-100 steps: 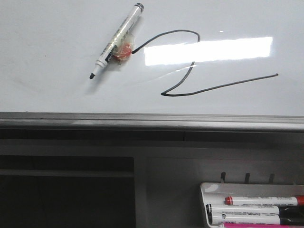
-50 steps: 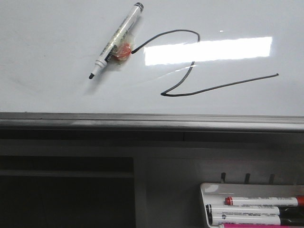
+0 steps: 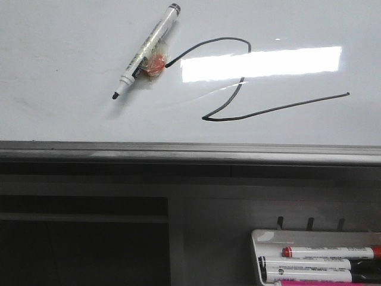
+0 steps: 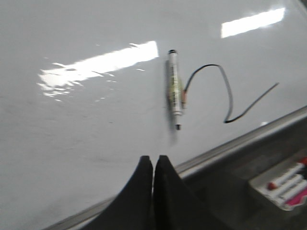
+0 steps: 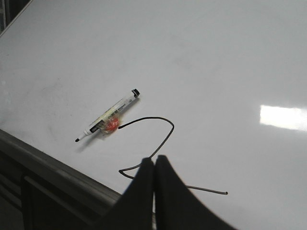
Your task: Write number 2 on whiteboard
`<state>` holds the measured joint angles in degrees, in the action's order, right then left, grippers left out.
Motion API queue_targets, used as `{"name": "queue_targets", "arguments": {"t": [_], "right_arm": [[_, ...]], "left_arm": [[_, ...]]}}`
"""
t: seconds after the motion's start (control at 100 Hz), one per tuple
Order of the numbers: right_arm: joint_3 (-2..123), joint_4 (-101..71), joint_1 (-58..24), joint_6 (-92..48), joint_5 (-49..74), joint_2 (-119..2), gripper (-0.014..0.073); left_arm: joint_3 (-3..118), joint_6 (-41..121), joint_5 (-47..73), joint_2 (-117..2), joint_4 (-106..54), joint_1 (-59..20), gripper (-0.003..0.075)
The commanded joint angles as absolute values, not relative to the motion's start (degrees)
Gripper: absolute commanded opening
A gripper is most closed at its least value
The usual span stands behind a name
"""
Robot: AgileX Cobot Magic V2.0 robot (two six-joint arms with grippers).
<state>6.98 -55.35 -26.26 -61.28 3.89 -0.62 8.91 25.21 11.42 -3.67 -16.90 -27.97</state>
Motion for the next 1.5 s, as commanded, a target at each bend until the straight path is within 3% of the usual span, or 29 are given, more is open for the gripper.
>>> {"name": "queue_targets", "arguments": {"t": [0.0, 0.21, 0.36, 1.34, 1.49], "right_arm": [[8.29, -55.88, -25.90, -61.37, 0.86, -1.19, -0.0071], [8.29, -55.88, -25.90, -61.37, 0.86, -1.19, -0.0071], [8.29, -55.88, -25.90, -61.37, 0.96, -1.19, -0.0071], [7.36, -54.98, -25.90, -61.37, 0.00, -1.19, -0.0071], [4.36, -49.83, -22.43, -58.51, -3.92, -1.19, -0.0071]], "left_arm": [[6.52, 24.98, 0.00, -3.66, -13.51, -24.69, -0.0020], [-0.70, 15.95, 2.32, 1.69, -10.55, -14.31, -0.0020], [-0.60, 9.01, 14.98, 1.79, -8.82, -10.70, -0.0020], [-0.70, 8.90, 15.72, 1.79, -9.78, -10.25, -0.0020], [-0.70, 8.90, 15.72, 1.79, -9.78, -10.25, -0.0020]]}}
